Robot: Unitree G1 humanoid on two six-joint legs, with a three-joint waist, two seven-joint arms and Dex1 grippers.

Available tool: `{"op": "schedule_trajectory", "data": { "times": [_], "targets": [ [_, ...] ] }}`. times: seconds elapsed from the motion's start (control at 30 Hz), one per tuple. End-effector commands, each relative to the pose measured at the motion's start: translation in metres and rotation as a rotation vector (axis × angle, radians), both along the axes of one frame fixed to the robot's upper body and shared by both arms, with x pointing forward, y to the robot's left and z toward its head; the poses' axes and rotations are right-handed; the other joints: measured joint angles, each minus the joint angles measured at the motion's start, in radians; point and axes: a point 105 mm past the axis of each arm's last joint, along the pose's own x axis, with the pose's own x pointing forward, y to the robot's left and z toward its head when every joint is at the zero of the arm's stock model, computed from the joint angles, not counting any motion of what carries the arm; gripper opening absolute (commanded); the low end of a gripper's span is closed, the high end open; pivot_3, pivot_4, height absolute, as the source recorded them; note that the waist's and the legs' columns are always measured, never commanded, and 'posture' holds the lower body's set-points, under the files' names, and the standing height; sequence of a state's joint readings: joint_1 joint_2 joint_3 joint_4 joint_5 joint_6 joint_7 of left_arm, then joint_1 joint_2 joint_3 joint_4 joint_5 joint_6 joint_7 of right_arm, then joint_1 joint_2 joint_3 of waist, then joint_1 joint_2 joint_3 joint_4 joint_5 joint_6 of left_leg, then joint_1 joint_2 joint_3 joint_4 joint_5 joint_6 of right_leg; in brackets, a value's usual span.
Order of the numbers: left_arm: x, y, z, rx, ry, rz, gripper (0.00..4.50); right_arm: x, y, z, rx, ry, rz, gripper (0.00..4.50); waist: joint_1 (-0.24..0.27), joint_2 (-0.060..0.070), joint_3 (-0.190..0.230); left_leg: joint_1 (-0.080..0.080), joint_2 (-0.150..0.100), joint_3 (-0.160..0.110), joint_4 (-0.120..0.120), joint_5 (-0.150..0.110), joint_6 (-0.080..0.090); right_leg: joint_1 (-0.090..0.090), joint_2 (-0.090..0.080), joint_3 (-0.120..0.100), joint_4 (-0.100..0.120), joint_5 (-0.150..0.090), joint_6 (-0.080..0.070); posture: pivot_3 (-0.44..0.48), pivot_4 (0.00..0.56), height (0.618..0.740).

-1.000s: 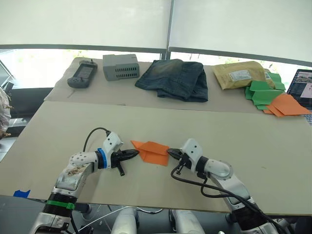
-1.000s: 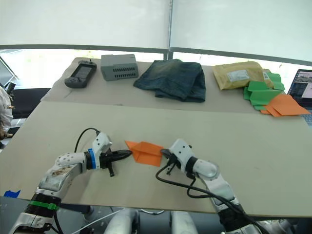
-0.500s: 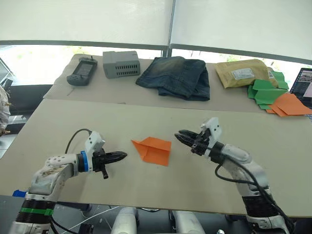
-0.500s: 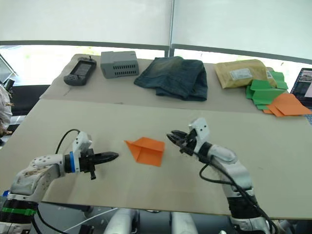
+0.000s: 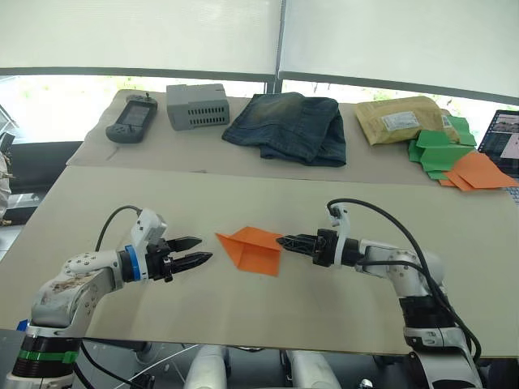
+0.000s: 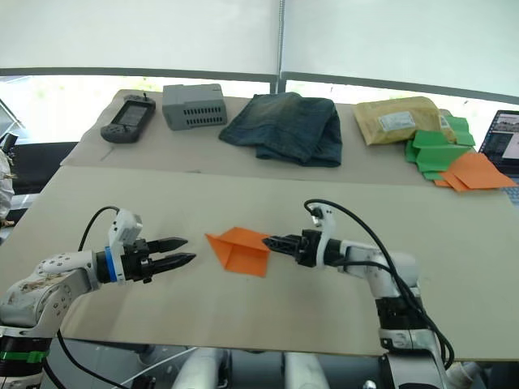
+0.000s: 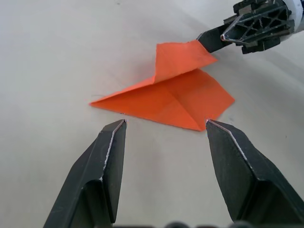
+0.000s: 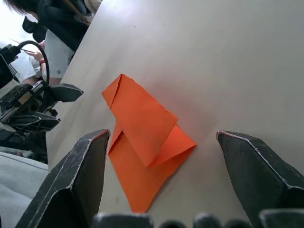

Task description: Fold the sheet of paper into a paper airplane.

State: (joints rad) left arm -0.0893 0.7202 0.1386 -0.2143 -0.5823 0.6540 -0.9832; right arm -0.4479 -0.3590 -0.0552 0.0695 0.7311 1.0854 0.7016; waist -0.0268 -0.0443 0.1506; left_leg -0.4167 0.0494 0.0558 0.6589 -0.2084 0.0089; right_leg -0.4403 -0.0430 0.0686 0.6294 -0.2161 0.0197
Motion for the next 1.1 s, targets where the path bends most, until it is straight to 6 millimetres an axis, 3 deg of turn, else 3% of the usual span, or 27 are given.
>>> {"op": "schedule_trajectory", "data": {
  "times": [0.03,0.2,0.4,0.6,0.73,0.87,0.93,1.1],
  "targets": [
    [-0.002,0.002,0.009,0.029,-0.054,0.012,2.85,0.004,0.008,0.017,0.084,-0.025,0.048,3.76,-0.001,0.0,0.0,0.0,0.0,0.0,0.0,0.0,0.0,0.0,0.0,0.0,0.0,0.0,0.0,0.0,0.15,0.718],
    [-0.005,0.005,0.001,0.054,-0.048,0.036,2.86,0.0,0.018,0.018,0.085,-0.025,0.136,2.26,-0.005,0.001,0.0,0.0,0.0,0.0,0.0,0.0,0.0,0.0,0.0,0.0,0.0,0.003,0.006,0.0,0.15,0.718],
    [-0.007,0.011,-0.012,0.114,-0.025,0.031,2.86,-0.008,0.029,0.022,0.017,-0.116,0.263,0.08,-0.01,0.001,0.0,0.0,0.0,0.0,0.0,0.0,0.0,0.0,0.0,0.0,0.0,0.003,0.005,0.0,0.15,0.718],
    [0.0,0.009,0.0,0.074,-0.053,0.032,2.86,0.005,0.025,0.061,-0.032,-0.395,0.294,0.03,-0.013,0.001,0.001,0.0,0.0,0.0,0.0,0.0,0.0,-0.001,0.0,0.0,0.001,0.003,0.004,0.0,0.15,0.718],
    [0.002,0.009,0.002,0.07,-0.056,0.026,2.86,0.022,0.012,0.111,-0.117,-0.696,0.253,0.03,-0.013,0.001,0.001,0.0,0.0,0.0,0.0,0.0,0.0,-0.001,0.0,0.0,0.001,0.004,0.006,0.0,0.15,0.718],
    [0.003,0.008,0.002,0.067,-0.055,0.019,2.86,0.027,0.006,0.141,-0.275,-0.993,0.265,0.03,-0.013,0.002,0.002,-0.004,0.0,0.0,0.0,0.0,0.0,-0.005,0.0,-0.001,0.0,0.004,0.007,0.0,0.15,0.718],
    [0.005,0.007,0.002,0.065,-0.055,0.015,2.86,0.025,0.007,0.142,-0.384,-1.172,0.314,0.03,-0.012,0.002,0.002,-0.006,0.0,0.0,0.0,0.0,0.0,-0.007,0.0,-0.001,0.001,0.004,0.007,0.0,0.15,0.718],
    [0.008,0.004,0.002,0.064,-0.058,0.003,2.86,0.01,0.018,0.118,-0.577,-1.657,0.447,0.03,-0.013,0.002,0.002,-0.008,0.0,0.001,0.0,0.0,0.0,-0.009,0.0,-0.001,0.001,0.005,0.007,0.0,0.15,0.718]
  ]
}}
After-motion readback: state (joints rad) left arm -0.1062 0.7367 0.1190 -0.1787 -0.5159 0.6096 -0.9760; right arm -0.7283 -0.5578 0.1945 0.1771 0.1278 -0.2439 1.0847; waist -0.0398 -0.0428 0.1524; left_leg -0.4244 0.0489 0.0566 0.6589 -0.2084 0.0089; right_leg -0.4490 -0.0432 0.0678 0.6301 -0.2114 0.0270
